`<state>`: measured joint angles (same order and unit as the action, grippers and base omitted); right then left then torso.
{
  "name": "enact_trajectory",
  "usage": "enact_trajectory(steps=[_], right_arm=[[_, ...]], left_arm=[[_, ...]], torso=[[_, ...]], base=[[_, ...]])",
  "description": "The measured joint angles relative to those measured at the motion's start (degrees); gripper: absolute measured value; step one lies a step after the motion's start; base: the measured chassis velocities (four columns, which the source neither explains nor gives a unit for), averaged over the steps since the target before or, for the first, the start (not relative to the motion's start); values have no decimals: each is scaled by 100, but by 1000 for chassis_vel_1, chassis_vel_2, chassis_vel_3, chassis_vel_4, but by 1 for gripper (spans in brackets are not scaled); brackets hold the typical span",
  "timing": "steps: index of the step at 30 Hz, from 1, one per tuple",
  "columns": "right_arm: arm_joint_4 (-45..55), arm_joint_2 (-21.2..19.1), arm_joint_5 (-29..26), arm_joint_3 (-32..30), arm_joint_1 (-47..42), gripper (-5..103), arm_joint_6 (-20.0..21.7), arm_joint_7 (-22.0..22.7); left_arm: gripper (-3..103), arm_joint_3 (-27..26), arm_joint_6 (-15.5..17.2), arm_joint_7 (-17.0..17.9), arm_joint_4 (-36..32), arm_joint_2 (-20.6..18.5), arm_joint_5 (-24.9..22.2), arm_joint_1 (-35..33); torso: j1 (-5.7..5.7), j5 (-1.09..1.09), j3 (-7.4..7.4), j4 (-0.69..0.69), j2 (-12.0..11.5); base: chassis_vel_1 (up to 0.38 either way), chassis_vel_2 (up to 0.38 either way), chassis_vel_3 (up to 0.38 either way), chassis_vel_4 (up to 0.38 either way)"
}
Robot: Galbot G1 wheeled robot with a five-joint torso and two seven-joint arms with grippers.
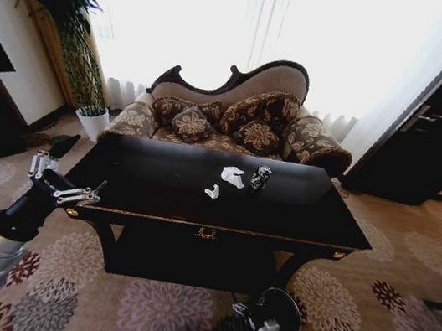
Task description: Move to the front of the table and place the trash on the table into the trash bin.
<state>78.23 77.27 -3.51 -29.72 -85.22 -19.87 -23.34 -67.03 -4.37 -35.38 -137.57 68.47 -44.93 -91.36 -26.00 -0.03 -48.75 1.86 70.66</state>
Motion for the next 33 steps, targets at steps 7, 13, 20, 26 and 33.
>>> enact_trajectory(steps=[7, 13, 20, 26, 33], right_arm=[[696, 33, -133, 122, -408, 100, -290, -568], [1173, -142, -507, 341, -739, 100, -704, -1360], [2230, -163, -690, 376, -1121, 100, -576, -1287], [3209, -155, -1061, 262, -1333, 100, -227, -1363], [4031, -168, -1266, 142, -1423, 100, -102, -1258]], left_arm=[[100, -5, 0, 2, -27, 40, -5, 8], [100, -29, 1, 9, 2, 21, -26, 30], [100, 9, 2, 9, 34, 36, 1, 51], [100, 30, -19, -2, 114, 39, 62, 82], [100, -6, -17, 58, 126, 112, 41, 97]], torso=[[0, 1, 0, 0, 0], [1, 1, 0, -1, 0], [0, 2, 0, 0, 0], [0, 1, 0, 0, 0], [0, 2, 0, 0, 0]], base=[[0, 0, 0, 0], [0, 0, 0, 0], [0, 0, 0, 0], [0, 0, 0, 0], [0, 0, 0, 0]])
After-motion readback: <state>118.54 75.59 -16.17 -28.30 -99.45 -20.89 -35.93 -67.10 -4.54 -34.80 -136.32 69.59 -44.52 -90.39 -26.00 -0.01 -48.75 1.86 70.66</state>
